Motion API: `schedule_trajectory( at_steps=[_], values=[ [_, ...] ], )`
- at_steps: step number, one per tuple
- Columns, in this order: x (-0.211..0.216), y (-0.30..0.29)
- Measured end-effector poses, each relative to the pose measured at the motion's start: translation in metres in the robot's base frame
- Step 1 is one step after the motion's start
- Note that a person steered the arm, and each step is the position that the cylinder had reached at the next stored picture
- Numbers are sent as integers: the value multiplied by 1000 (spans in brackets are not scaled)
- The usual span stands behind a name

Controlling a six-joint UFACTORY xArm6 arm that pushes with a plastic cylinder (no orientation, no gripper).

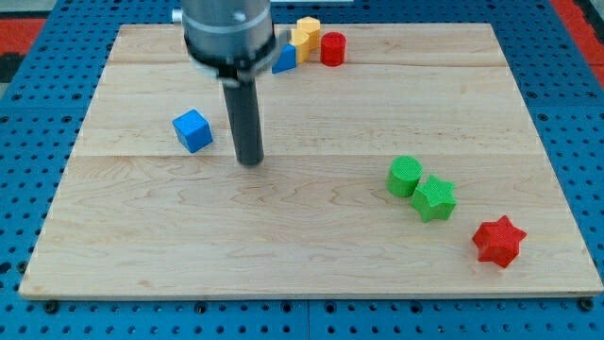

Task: Move the blue cube towards the top left

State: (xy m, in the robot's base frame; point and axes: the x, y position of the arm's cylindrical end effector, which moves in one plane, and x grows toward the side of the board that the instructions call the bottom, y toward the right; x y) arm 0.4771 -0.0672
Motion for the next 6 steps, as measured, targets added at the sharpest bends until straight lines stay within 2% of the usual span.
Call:
schedule_trajectory(
  at_steps=[1, 3, 4, 5, 6],
  values=[
    [-26, -61],
    [-147, -115],
    [-145, -79],
    [-186, -84],
    [-188, -69]
  ],
)
